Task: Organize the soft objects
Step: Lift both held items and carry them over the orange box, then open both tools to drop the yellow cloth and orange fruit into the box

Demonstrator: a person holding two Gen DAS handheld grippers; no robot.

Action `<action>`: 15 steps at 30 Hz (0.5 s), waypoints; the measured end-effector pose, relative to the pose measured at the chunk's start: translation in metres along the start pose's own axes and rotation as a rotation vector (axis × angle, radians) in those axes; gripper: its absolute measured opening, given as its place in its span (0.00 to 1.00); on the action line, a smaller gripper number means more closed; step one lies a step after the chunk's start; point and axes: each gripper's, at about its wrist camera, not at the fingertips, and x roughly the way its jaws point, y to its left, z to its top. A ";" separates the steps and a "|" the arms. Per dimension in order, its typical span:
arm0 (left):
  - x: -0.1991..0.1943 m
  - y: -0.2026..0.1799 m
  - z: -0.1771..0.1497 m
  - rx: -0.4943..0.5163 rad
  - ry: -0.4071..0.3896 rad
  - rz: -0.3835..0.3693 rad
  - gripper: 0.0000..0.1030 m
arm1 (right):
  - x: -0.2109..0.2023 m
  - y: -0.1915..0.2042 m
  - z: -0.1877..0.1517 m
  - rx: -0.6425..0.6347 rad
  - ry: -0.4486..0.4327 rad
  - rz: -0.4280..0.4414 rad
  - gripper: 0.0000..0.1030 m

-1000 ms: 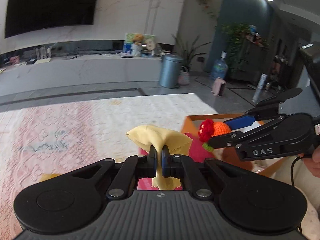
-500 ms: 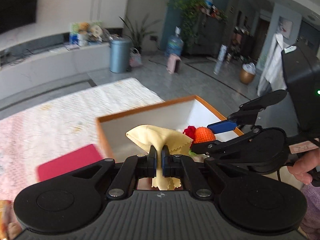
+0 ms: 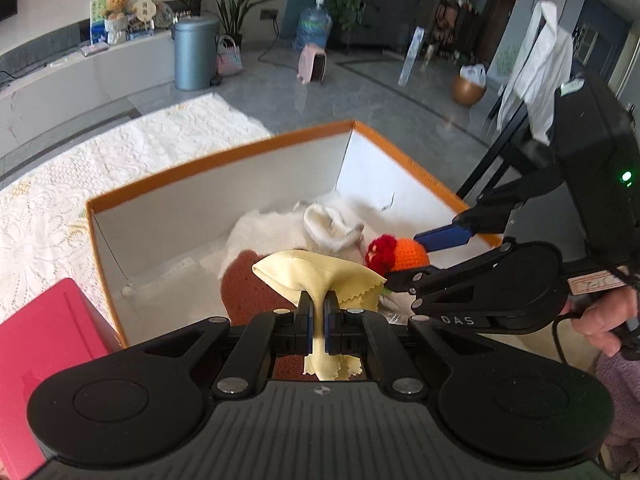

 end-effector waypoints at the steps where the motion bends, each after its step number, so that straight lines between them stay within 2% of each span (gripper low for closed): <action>1: 0.004 0.000 -0.001 0.003 0.013 0.011 0.05 | 0.003 -0.001 0.000 0.001 0.006 0.006 0.39; 6: 0.016 -0.005 -0.002 0.029 0.083 0.052 0.05 | 0.014 -0.007 0.000 0.034 0.032 0.043 0.40; 12: 0.015 -0.005 -0.003 0.010 0.107 0.061 0.11 | 0.020 -0.011 -0.001 0.076 0.044 0.054 0.40; 14: 0.017 -0.006 -0.001 0.007 0.102 0.070 0.22 | 0.019 -0.012 -0.002 0.084 0.043 0.055 0.42; 15: 0.015 -0.006 -0.002 0.004 0.096 0.072 0.35 | 0.018 -0.012 -0.002 0.087 0.042 0.052 0.49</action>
